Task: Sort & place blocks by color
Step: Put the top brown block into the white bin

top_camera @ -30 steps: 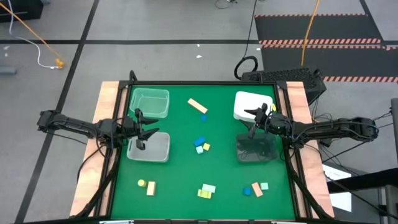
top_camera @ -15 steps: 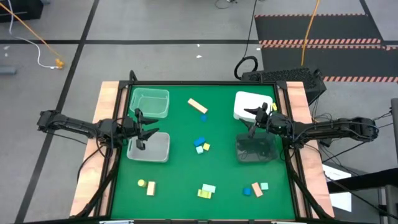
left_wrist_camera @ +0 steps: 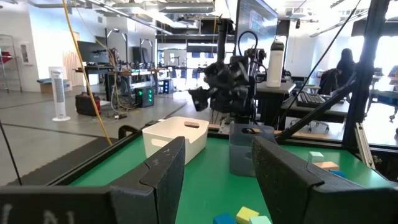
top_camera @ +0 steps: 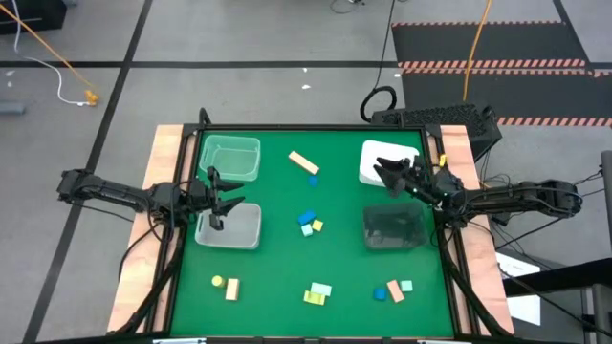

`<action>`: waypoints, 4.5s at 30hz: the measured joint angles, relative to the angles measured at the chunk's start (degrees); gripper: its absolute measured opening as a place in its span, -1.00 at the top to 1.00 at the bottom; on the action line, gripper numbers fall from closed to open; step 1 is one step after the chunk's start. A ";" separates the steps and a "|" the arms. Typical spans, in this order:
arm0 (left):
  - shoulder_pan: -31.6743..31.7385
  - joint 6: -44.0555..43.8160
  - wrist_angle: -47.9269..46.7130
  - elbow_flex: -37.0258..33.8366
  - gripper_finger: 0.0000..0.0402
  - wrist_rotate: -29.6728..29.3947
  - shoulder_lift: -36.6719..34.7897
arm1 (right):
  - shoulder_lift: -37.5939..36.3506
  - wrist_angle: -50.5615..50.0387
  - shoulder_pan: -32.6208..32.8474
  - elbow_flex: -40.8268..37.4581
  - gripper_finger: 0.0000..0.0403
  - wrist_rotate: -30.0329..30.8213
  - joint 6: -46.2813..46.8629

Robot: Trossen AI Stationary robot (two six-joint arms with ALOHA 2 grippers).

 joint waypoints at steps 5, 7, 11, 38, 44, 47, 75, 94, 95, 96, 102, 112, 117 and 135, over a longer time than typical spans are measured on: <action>-0.02 0.00 -0.01 0.00 0.07 0.00 0.00 | 0.00 6.88 0.00 0.00 -0.24 0.02 1.20; -0.01 0.00 0.00 0.00 0.07 0.00 -0.01 | 0.00 9.16 0.02 0.00 -0.24 0.04 1.41; 0.00 0.00 0.01 0.00 0.07 0.00 0.00 | -0.02 10.96 0.00 0.00 -0.24 0.02 4.31; 0.00 0.00 0.01 0.00 0.07 0.00 0.00 | -0.02 11.24 0.02 5.25 -0.24 -1.56 4.32; -0.05 -1.56 4.64 0.00 0.07 0.00 -0.01 | 0.02 5.65 0.09 11.14 -0.24 -5.16 0.49; -0.06 -4.36 8.88 0.02 0.07 0.02 -0.02 | -0.02 -1.27 0.13 15.57 -0.24 -8.53 -0.20; -0.02 -19.59 26.78 0.00 0.07 -0.60 0.00 | 2.09 -28.08 0.13 29.43 -0.24 -10.32 0.06; 0.00 -33.64 32.47 0.02 0.07 -0.19 0.42 | 21.41 -29.41 5.94 44.94 -0.24 -10.32 -6.33; 0.00 -33.87 32.58 0.02 0.07 -0.30 0.42 | 22.65 -29.47 6.13 45.74 -0.24 -10.32 -6.48; 0.00 -34.39 32.77 0.02 0.07 -0.39 0.35 | 23.95 -30.07 6.32 46.59 -0.24 -10.29 -6.78; 0.00 -32.83 27.84 2.18 0.07 -0.39 0.47 | 32.05 -35.08 6.63 53.48 -0.24 -10.03 -9.28; 0.00 -24.11 -0.28 19.78 0.07 -0.95 5.53 | 42.51 -46.87 5.55 63.45 -0.24 -1.24 -9.47; 0.00 -22.26 -8.25 27.28 0.07 -4.27 9.91 | 47.85 -50.76 3.46 65.85 -0.24 -1.30 -5.96; 4.48 -19.37 -9.42 32.91 0.07 -7.04 14.73 | 62.47 -67.07 -6.81 73.55 -0.38 -6.00 -10.98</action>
